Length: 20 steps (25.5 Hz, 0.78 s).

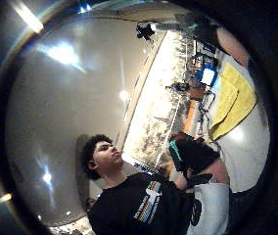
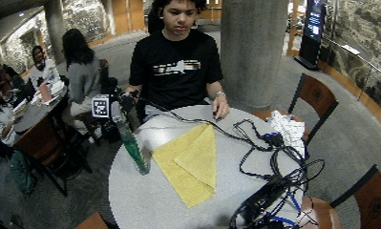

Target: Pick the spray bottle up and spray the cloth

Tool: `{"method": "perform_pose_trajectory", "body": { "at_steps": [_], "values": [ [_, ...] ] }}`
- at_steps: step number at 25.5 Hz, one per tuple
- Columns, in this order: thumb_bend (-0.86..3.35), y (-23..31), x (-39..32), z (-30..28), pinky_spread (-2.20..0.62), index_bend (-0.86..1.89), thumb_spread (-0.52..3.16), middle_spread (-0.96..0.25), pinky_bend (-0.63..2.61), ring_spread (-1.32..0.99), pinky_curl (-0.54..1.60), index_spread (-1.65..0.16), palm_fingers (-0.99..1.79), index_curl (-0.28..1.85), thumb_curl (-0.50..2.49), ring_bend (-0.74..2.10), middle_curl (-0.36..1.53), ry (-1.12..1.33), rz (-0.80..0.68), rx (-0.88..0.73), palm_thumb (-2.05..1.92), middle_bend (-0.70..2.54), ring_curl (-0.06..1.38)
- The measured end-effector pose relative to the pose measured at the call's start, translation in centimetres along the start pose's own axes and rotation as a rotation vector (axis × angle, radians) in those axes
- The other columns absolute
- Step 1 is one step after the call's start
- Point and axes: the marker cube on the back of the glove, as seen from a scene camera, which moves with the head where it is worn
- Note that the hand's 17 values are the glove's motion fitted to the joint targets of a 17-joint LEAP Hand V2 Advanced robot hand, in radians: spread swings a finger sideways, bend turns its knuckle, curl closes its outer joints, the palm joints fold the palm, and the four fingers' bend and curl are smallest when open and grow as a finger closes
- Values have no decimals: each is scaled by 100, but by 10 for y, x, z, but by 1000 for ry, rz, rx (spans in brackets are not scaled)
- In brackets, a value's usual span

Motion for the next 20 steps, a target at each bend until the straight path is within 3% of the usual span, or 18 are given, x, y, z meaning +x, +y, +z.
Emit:
{"method": "perform_pose_trajectory", "body": {
  "at_steps": [5,20],
  "values": [
    [11,-2,5,-1,18,10,98,-4,67,-8,30,-43,53,15,28,37,33,13,7,24,70,28,30],
    [3,-73,21,-3,22,12,98,-4,59,-7,28,-43,45,19,32,33,36,6,-35,2,77,30,30]
  ]
}}
